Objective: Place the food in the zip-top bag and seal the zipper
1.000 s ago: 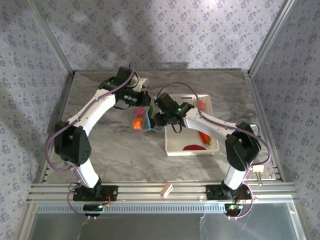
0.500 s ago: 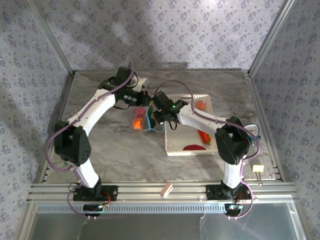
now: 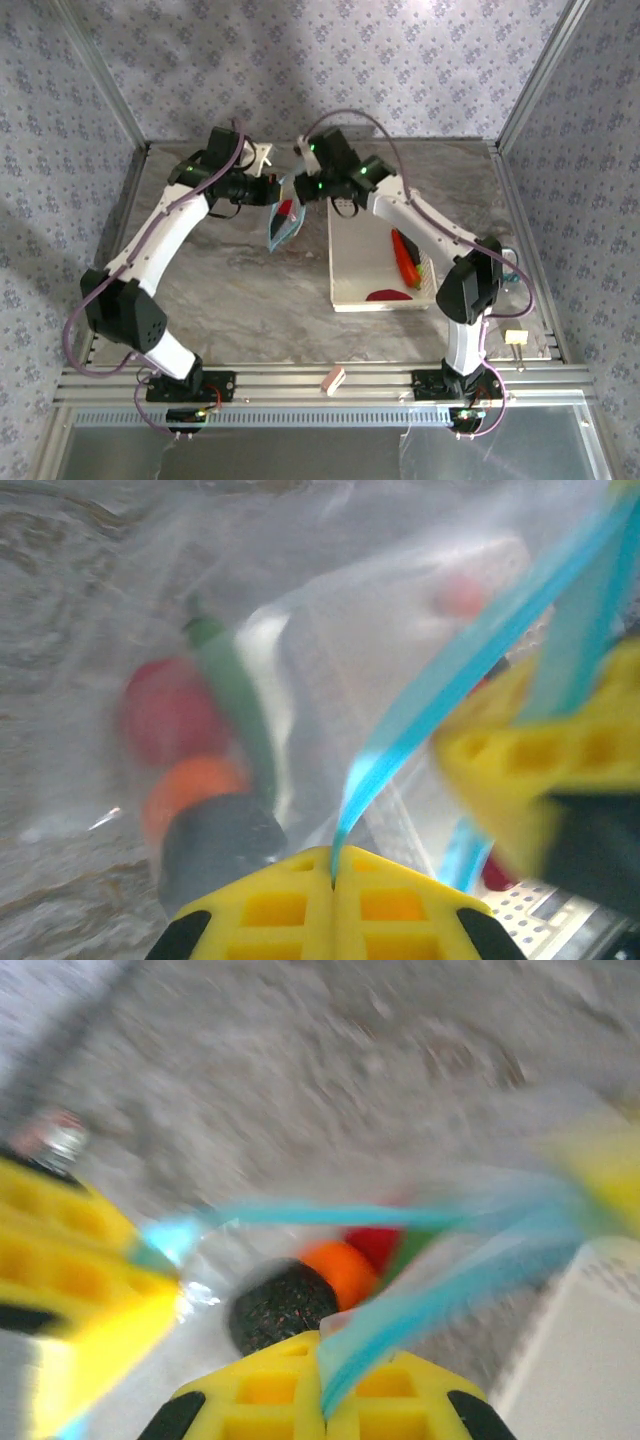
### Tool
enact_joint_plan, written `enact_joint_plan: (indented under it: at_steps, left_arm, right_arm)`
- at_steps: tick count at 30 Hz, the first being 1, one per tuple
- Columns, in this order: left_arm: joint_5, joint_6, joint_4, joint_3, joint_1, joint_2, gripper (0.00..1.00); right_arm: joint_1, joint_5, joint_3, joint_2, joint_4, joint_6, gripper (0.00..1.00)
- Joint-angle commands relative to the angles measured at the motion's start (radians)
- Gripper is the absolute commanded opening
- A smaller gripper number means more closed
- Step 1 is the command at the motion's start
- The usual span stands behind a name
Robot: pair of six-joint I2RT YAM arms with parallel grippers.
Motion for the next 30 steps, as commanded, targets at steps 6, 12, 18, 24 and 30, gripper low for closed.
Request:
enact_joint_plan:
  at_steps: [6,12,18,24,30]
  left_arm:
    - [-0.144,0.033,-0.188,0.116,-0.002,-0.149,0.00]
    - [-0.097,0.003,-0.154,0.033,-0.003,-0.181,0.00]
    - [-0.040,-0.034,-0.058,-0.024,-0.033,-0.109,0.00]
    - [-0.045,-0.044,0.009,0.037,-0.061,-0.010,0.00]
    - [-0.058,-0.043,0.024,0.158,-0.072,0.062,0.00]
  right_arm:
    - [-0.083,-0.476,0.563,0.239,-0.309,0.010,0.00]
    - [-0.123,-0.501,0.356,0.148,-0.331,-0.029,0.00]
    - [-0.169,-0.535,0.136,0.090,-0.312,-0.065,0.01]
    - [-0.218,-0.490,0.047,0.061,-0.296,-0.074,0.03]
    - [-0.272,-0.478,0.074,0.048,-0.262,-0.055,0.04]
